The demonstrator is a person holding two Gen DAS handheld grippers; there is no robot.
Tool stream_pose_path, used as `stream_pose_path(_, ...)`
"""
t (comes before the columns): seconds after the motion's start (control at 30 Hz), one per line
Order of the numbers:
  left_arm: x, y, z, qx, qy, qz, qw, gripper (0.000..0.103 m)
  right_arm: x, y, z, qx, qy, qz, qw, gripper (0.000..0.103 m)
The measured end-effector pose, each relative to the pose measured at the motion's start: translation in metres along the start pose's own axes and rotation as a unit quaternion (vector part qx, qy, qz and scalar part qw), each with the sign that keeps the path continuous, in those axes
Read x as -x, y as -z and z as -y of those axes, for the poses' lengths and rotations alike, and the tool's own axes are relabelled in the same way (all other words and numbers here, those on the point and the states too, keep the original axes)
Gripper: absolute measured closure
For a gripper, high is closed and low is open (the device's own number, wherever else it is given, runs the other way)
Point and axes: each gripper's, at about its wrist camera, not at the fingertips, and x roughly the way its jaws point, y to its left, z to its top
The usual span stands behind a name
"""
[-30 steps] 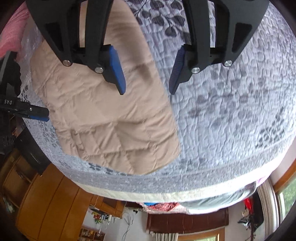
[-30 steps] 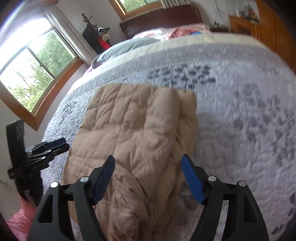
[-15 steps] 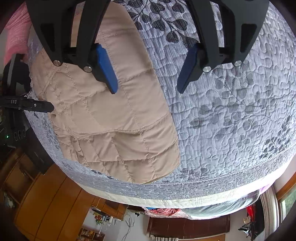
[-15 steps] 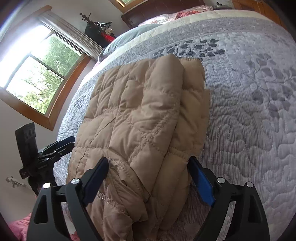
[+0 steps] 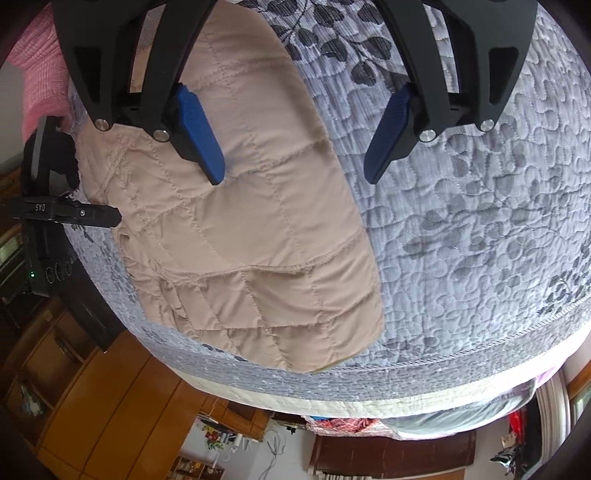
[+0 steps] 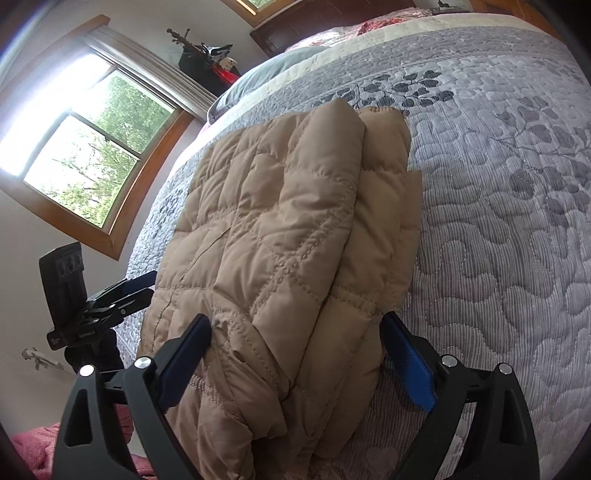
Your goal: Fold large clothes
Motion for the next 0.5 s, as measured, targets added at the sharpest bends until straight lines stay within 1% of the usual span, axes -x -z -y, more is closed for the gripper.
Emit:
stream_pose_path(0.17, -0.007, -0.001, -0.008, 0.011, 0.029, -0.012, 0.9994, 0.020, 0.000, 0.003, 0.003, -0.003, -0.013, -0.002, 1.000, 0.007)
stream_pose_path(0.23, -0.011, 0.000, -0.016, 0.026, 0.054, -0.022, 0.9979, 0.020, 0.001, 0.004, 0.005, -0.006, -0.020, -0.003, 1.000, 0.007)
stream_pose_path(0.27, -0.014, 0.000, -0.021, 0.036, 0.075, -0.029, 0.9961, 0.019, 0.002, 0.005, 0.007, -0.007, -0.023, -0.003, 1.000, 0.007)
stream_pose_path(0.3, -0.015, 0.001, -0.023, 0.042, 0.086, -0.033, 0.9948, 0.019, 0.004, 0.007, 0.009, -0.009, -0.024, -0.004, 1.000, 0.007)
stream_pose_path(0.4, -0.026, 0.003, -0.032, 0.064, 0.136, -0.052, 0.9873, 0.016, 0.004, 0.010, 0.012, -0.015, -0.029, -0.006, 0.999, 0.006)
stream_pose_path(0.5, -0.039, 0.006, -0.039, 0.082, 0.179, -0.070, 0.9779, 0.013, -0.001, 0.013, 0.018, -0.028, -0.041, -0.018, 0.999, 0.005)
